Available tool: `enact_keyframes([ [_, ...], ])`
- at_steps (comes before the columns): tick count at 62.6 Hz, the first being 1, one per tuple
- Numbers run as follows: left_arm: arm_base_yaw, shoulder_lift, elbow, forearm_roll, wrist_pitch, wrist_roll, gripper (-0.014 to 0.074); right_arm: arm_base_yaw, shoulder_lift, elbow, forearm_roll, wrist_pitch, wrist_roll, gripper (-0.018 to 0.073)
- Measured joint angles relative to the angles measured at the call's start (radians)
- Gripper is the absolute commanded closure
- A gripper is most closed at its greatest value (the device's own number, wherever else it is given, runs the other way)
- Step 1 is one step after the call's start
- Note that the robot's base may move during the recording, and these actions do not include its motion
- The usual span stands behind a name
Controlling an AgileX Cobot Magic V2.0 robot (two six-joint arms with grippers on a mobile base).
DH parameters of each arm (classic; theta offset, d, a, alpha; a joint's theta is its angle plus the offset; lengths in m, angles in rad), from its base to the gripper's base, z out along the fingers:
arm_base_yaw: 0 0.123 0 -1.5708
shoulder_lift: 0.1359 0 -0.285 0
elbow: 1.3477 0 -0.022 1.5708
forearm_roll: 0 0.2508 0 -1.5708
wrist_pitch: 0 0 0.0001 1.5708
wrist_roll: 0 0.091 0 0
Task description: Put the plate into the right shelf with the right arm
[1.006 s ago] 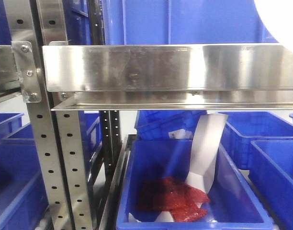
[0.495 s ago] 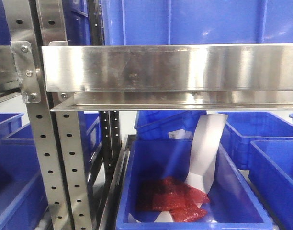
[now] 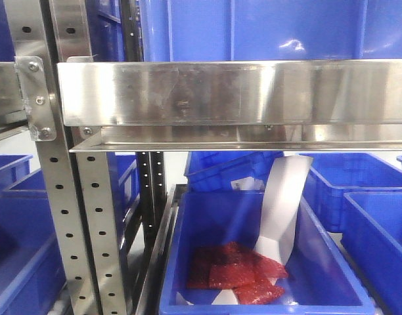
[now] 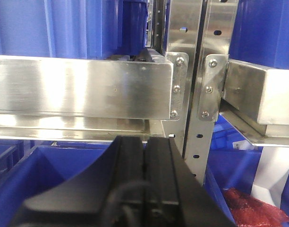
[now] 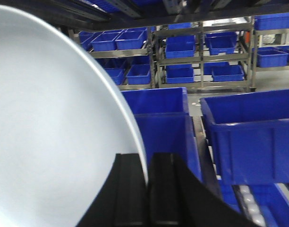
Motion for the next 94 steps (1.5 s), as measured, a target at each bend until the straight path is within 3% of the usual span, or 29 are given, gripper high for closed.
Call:
enact_keyframes([
  [27, 0.000, 0.000, 0.000, 0.000, 0.000, 0.000, 0.0724, 0.057, 0.345, -0.123, 0.002, -0.244, 0.000, 0.0502],
  [40, 0.000, 0.000, 0.000, 0.000, 0.000, 0.000, 0.0724, 0.057, 0.454, -0.125, 0.002, -0.277, 0.000, 0.0486],
  [47, 0.000, 0.000, 0.000, 0.000, 0.000, 0.000, 0.0724, 0.057, 0.472, -0.125, 0.002, -0.279, 0.000, 0.0340],
  [53, 0.000, 0.000, 0.000, 0.000, 0.000, 0.000, 0.0724, 0.057, 0.475, -0.125, 0.002, -0.281, 0.002, 0.0112],
  [58, 0.000, 0.000, 0.000, 0.000, 0.000, 0.000, 0.0724, 0.057, 0.475, -0.125, 0.002, -0.283, 0.002, -0.0027],
  [62, 0.000, 0.000, 0.000, 0.000, 0.000, 0.000, 0.0724, 0.057, 0.475, -0.125, 0.002, -0.283, 0.005, -0.0066],
  [77, 0.000, 0.000, 0.000, 0.000, 0.000, 0.000, 0.0724, 0.057, 0.466, -0.125, 0.002, -0.274, 0.005, -0.0060],
  [81, 0.000, 0.000, 0.000, 0.000, 0.000, 0.000, 0.0724, 0.057, 0.450, -0.125, 0.002, -0.274, 0.005, -0.0022],
  [87, 0.000, 0.000, 0.000, 0.000, 0.000, 0.000, 0.0724, 0.057, 0.417, -0.125, 0.002, -0.274, 0.005, 0.0158],
  [94, 0.000, 0.000, 0.000, 0.000, 0.000, 0.000, 0.0724, 0.057, 0.375, -0.125, 0.002, -0.269, 0.007, 0.0493],
])
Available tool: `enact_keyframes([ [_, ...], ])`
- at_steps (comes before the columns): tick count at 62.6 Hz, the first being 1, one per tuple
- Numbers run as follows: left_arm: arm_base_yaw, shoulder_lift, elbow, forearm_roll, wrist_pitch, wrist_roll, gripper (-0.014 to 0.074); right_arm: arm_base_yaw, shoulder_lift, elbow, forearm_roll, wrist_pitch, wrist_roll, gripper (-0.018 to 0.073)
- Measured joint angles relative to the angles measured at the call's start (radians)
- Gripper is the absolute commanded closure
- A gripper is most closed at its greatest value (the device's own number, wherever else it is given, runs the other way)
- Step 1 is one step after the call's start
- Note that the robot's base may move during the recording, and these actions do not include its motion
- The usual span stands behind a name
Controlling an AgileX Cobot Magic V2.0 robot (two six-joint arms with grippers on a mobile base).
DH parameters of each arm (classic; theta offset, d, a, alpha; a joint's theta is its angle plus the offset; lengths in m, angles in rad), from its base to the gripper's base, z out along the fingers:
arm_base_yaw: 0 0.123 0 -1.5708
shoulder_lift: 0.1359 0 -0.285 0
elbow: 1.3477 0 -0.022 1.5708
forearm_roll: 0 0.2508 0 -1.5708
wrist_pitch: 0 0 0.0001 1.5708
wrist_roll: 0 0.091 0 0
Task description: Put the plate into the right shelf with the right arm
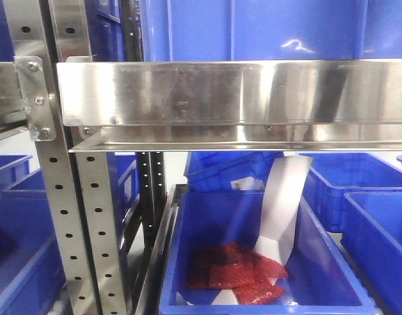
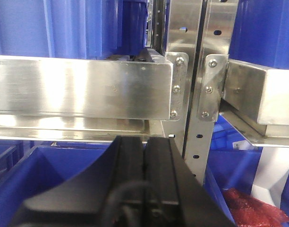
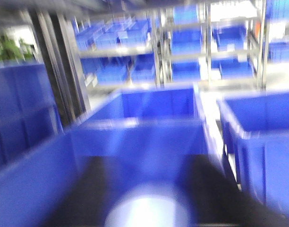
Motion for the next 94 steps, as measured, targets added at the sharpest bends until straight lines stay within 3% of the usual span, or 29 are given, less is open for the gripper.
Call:
enact_keyframes([
  [13, 0.000, 0.000, 0.000, 0.000, 0.000, 0.000, 0.0724, 0.000, -0.064, 0.008, -0.002, 0.033, -0.002, 0.0508],
  [22, 0.000, 0.000, 0.000, 0.000, 0.000, 0.000, 0.0724, 0.000, -0.168, 0.099, -0.029, 0.034, -0.018, 0.0506],
  [46, 0.000, 0.000, 0.000, 0.000, 0.000, 0.000, 0.0724, 0.000, -0.666, 0.687, -0.038, -0.054, -0.021, 0.0506],
  [63, 0.000, 0.000, 0.000, 0.000, 0.000, 0.000, 0.0724, 0.000, -1.089, 0.986, -0.040, -0.046, -0.022, 0.0506],
  [78, 0.000, 0.000, 0.000, 0.000, 0.000, 0.000, 0.0724, 0.000, -1.320, 1.091, -0.040, -0.043, -0.022, 0.0506],
  [94, 0.000, 0.000, 0.000, 0.000, 0.000, 0.000, 0.0724, 0.000, -1.343, 1.102, -0.040, -0.043, -0.023, 0.0506],
])
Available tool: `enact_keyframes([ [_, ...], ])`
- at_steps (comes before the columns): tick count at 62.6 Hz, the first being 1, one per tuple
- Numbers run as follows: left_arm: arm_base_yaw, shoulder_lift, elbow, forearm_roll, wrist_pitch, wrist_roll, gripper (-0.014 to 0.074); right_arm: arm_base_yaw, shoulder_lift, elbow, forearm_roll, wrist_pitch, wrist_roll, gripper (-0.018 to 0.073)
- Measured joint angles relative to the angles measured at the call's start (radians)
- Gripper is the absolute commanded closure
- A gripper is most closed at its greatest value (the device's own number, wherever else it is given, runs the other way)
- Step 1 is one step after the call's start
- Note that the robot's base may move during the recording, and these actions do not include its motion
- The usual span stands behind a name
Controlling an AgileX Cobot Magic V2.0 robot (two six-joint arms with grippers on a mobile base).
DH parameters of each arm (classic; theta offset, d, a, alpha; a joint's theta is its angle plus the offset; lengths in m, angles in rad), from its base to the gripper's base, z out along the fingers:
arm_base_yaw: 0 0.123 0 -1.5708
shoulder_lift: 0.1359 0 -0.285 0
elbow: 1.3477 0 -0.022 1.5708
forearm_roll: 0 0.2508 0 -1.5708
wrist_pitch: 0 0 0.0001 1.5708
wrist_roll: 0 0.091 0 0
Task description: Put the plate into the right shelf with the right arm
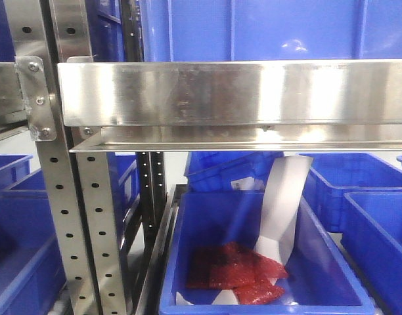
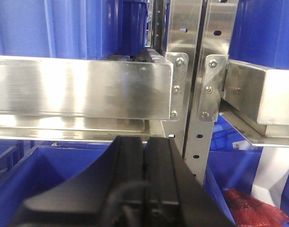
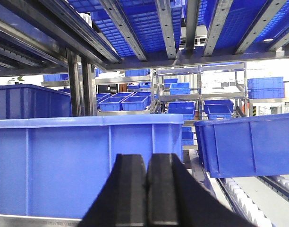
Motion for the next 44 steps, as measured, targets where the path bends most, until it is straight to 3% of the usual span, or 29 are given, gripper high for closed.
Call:
enact_keyframes([
  [18, 0.000, 0.000, 0.000, 0.000, 0.000, 0.000, 0.0724, 0.000, 0.000, 0.004, -0.007, 0.032, 0.000, 0.0506],
  [32, 0.000, 0.000, 0.000, 0.000, 0.000, 0.000, 0.0724, -0.028, 0.000, 0.081, -0.225, 0.060, 0.002, 0.0506],
  [44, 0.000, 0.000, 0.000, 0.000, 0.000, 0.000, 0.0724, -0.120, 0.000, 0.208, -0.191, 0.060, 0.072, 0.0506],
])
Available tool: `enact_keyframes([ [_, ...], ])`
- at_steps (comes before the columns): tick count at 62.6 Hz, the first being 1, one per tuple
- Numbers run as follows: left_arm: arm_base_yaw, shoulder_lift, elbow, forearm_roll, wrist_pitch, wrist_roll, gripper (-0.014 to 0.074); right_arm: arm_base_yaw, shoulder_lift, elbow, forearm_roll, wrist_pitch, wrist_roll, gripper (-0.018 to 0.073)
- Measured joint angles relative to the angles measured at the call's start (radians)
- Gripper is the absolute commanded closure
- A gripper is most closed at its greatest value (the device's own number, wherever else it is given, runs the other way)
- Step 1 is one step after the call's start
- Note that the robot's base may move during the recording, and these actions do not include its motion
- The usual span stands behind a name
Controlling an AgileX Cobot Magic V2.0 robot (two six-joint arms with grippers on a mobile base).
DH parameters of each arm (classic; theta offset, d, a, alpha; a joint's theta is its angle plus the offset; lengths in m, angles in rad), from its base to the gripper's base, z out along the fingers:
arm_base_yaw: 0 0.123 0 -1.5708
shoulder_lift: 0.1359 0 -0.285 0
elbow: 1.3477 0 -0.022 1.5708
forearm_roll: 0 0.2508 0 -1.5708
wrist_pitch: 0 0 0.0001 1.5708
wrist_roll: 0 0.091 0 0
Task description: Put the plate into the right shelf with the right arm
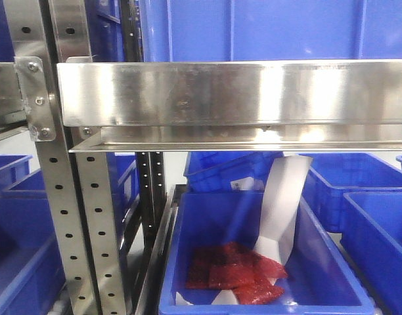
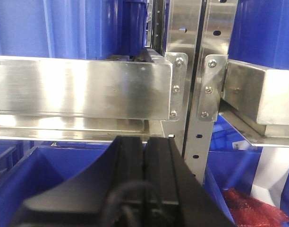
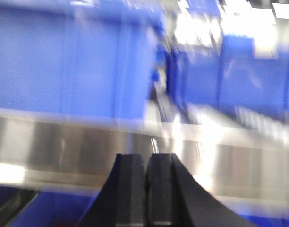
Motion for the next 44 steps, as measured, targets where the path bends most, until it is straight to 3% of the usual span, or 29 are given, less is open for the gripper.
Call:
enact_keyframes([
  [9, 0.000, 0.000, 0.000, 0.000, 0.000, 0.000, 0.0724, -0.043, 0.000, 0.052, 0.022, -0.040, 0.014, 0.0506],
  [44, 0.000, 0.000, 0.000, 0.000, 0.000, 0.000, 0.0724, -0.043, 0.000, 0.053, 0.025, -0.054, 0.018, 0.0506],
])
